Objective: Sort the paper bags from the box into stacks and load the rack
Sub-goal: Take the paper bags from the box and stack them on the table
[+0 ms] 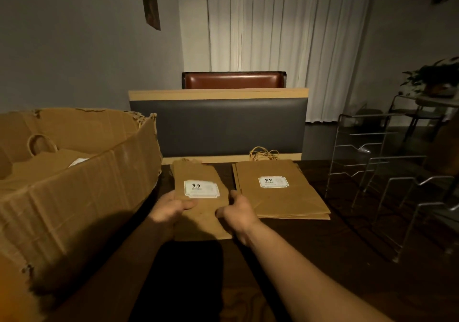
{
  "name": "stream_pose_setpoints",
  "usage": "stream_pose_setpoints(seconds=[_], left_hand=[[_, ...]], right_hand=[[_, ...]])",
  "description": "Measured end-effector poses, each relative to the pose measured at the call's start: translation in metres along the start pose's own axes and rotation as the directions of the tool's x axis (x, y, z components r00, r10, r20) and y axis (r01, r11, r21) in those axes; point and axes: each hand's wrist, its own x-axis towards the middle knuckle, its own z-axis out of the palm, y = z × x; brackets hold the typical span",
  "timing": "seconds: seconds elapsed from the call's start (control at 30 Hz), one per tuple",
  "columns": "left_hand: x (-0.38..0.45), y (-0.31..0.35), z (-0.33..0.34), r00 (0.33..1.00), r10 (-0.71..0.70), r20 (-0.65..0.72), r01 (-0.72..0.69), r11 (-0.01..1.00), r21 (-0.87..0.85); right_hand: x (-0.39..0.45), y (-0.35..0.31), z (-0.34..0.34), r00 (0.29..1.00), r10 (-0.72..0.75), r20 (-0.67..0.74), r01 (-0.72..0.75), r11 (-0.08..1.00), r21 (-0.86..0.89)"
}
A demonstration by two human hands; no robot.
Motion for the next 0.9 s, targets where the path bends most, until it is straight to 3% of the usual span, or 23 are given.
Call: stream_pose_setpoints(seconds=[0.1,0.2,0.3,0.37,0.5,0.67,0.9], left_hand=[[-0.029,-0.005,0.006,0.933,0.331,0.143,-0.308,0.938,-0.161],[-0.053,-0.007,0.017,0.882,0.466,0.068,-0.459,0.884,-0.09],[-0.071,-0.025,0.034,0.907,0.4,-0.132,-0.384,0.914,0.13],[-0.078,-0.037,0.04,0.929,0.339,-0.148,-0.308,0.931,0.197],[-0.076,-0.041,0.037,0.922,0.366,-0.123,-0.321,0.903,0.285],[-0.069,-0.04,0.031,0.919,0.365,-0.146,-0.31,0.901,0.305],[-0.055,-0.031,0.015,0.929,0.332,-0.162,-0.283,0.923,0.262]], right_hand=[[-0.002,-0.005,-0.016,0.999,-0.054,0.005,0.053,0.99,0.131],[-0.023,-0.007,-0.021,0.972,-0.234,-0.017,0.235,0.971,0.037],[-0.04,0.016,-0.014,0.95,-0.311,-0.029,0.312,0.95,0.007],[-0.05,0.031,-0.014,0.957,-0.288,-0.033,0.289,0.957,0.013],[-0.051,0.034,-0.019,0.965,-0.258,-0.042,0.259,0.966,0.014],[-0.044,0.03,-0.01,0.98,-0.197,-0.008,0.197,0.978,0.067],[-0.032,0.027,0.0,0.96,-0.278,0.042,0.276,0.96,0.047]])
